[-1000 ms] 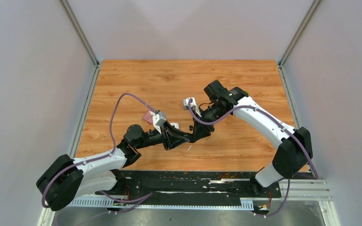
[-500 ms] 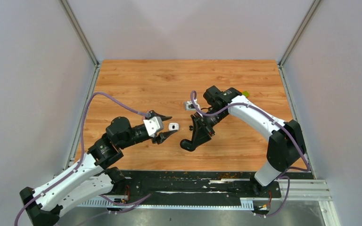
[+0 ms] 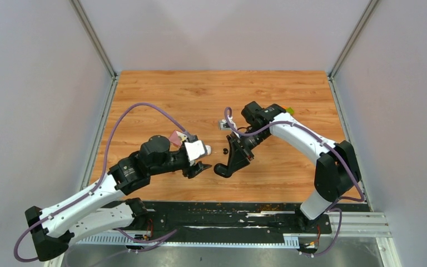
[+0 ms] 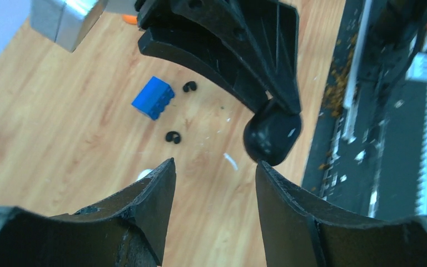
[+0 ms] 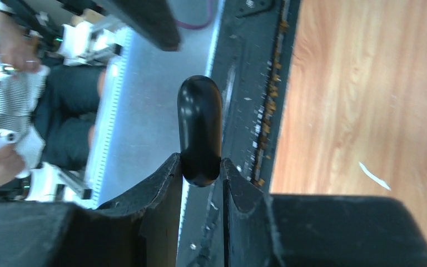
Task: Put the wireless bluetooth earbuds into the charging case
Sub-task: Pick up the charging case at the center of the board.
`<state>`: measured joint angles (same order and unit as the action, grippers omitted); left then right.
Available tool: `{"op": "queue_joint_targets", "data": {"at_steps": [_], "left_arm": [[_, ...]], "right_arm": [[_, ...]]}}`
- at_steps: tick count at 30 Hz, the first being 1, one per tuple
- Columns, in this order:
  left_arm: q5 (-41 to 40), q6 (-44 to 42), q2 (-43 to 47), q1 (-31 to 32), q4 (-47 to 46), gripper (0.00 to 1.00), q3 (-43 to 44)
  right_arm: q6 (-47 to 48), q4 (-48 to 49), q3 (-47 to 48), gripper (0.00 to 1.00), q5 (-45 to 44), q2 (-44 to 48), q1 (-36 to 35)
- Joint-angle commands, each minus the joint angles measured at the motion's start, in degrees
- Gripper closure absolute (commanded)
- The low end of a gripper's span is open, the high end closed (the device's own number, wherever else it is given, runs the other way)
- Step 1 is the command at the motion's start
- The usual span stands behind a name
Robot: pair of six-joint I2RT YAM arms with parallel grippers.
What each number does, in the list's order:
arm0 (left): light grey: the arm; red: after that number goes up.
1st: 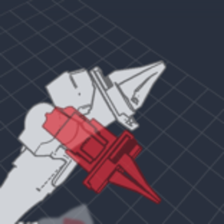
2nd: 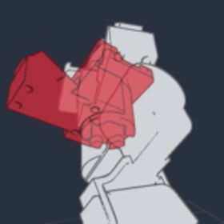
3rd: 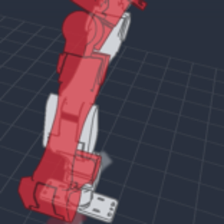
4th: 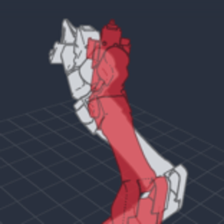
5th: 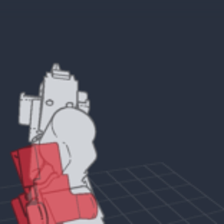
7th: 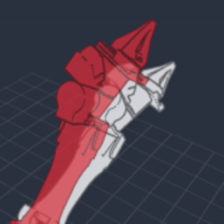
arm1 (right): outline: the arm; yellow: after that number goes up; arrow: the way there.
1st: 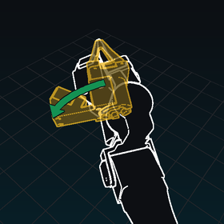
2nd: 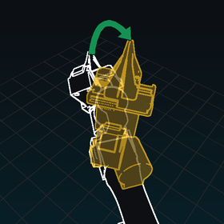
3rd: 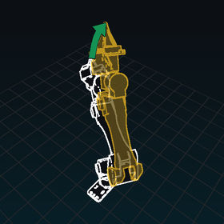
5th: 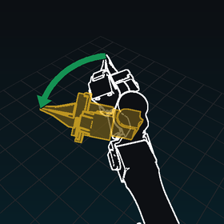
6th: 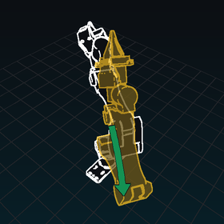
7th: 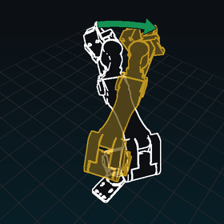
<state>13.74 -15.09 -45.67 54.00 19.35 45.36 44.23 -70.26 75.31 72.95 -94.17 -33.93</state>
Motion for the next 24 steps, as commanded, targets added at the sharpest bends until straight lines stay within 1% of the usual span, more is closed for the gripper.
{"op": "queue_joint_targets", "data": {"at_steps": [1, 2, 4, 5, 8, 9, 10, 12, 14, 16, 18, 21, 24], "left_arm": [[-1.0, 23.3, 2.0, 0.1, -7.7, 0.37, -1.9], [-0.3, 27.2, 2.9, 0.1, -10.4, 0.37, -3.8], [2.5, 33.7, 4.3, 0.1, -19.7, 0.36, -9.6], [4.1, 35.2, 4.4, 0.1, -25.4, 0.36, -12.7], [7.9, 34.9, 2.4, 0.1, -44.6, 0.36, -21.5], [8.0, 33.5, 0.6, 0.1, -50.1, 0.36, -23.2], [7.5, 32.1, -2.9, 0.1, -53.1, 0.37, -23.6], [9.4, 27.5, -9.4, 0.1, -55.2, 0.37, -21.5], [12.5, 25.6, -16.2, 0.1, -55.7, 0.39, -17.8], [15.2, 27.0, -21.5, 0.2, -60.9, 0.41, -16.2], [16.0, 29.0, -25.3, 0.2, -66.3, 0.42, -15.7], [15.1, 29.4, -28.1, 0.2, -70.1, 0.43, -15.5], [14.1, 28.5, -28.6, 0.2, -71.9, 0.44, -15.9]], "right_arm": [[-2.0, 5.5, 0.9, 0.96, -12.2, 5.8, 0.4], [-2.1, 6.2, 0.9, 0.96, -16.0, 7.2, 0.3], [-1.6, 7.5, 1.1, 0.96, -23.7, 9.9, 0.3], [-0.9, 8.2, 1.0, 0.96, -27.3, 11.5, 0.3], [2.4, 7.6, 2.2, 0.96, -34.9, 13.7, 0.3], [3.2, 7.0, 2.8, 0.96, -36.3, 13.5, 0.4], [4.1, 6.7, 3.1, 0.96, -36.9, 13.5, 0.4], [4.6, 6.2, 3.8, 0.95, -36.6, 13.5, 0.3], [4.5, 5.7, 4.4, 0.95, -35.7, 13.3, 0.3], [4.5, 5.7, 4.7, 0.95, -35.5, 13.2, 0.3], [5.2, 5.3, 4.8, 0.95, -36.4, 13.3, 0.4], [7.4, 3.0, 5.8, 0.95, -37.7, 13.6, 0.4], [8.6, 1.4, 4.9, 0.95, -37.1, 14.4, 0.3]]}}
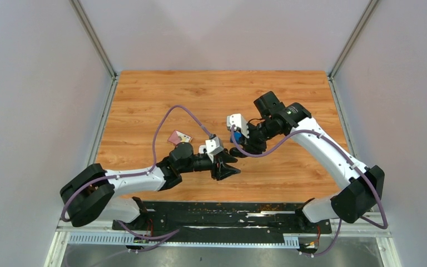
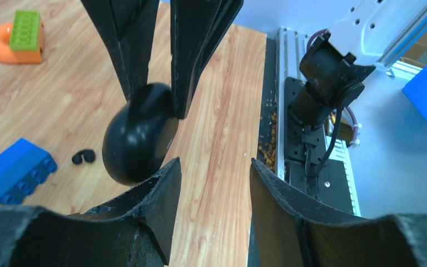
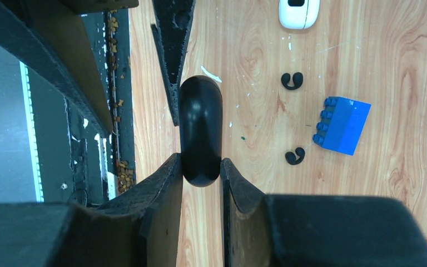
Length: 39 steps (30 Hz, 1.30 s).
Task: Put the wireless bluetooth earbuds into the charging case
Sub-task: Pick up the charging case at the center of the board.
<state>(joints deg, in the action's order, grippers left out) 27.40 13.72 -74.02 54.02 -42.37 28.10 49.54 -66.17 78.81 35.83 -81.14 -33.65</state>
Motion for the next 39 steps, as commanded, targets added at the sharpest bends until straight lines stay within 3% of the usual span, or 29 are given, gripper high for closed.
{"op": "queue_joint_targets", "data": {"at_steps": [1, 12, 22, 30, 39], "left_arm": [[0.4, -0.6, -0.2, 0.2, -10.3, 0.45, 1.4], [2.3, 0.7, -1.9, 0.2, -9.0, 0.43, 1.4], [-3.4, -1.7, 1.9, 0.2, -9.2, 0.39, -2.2], [-0.5, 3.1, -2.4, 0.2, -16.0, 0.42, 0.2], [1.6, 6.1, -5.0, 0.2, -18.6, 0.45, 2.2]], "right_arm": [[3.5, -3.0, 0.9, 0.95, 0.4, 1.6, 0.0], [4.8, -5.6, 2.3, 0.95, 1.1, 2.3, 0.7], [7.5, -12.6, 8.9, 0.95, 5.0, 0.0, 2.9], [8.2, -13.8, 7.8, 0.95, 9.1, -1.2, 2.9], [9.1, -13.2, 5.8, 0.94, 6.2, -0.1, 2.5]]}}
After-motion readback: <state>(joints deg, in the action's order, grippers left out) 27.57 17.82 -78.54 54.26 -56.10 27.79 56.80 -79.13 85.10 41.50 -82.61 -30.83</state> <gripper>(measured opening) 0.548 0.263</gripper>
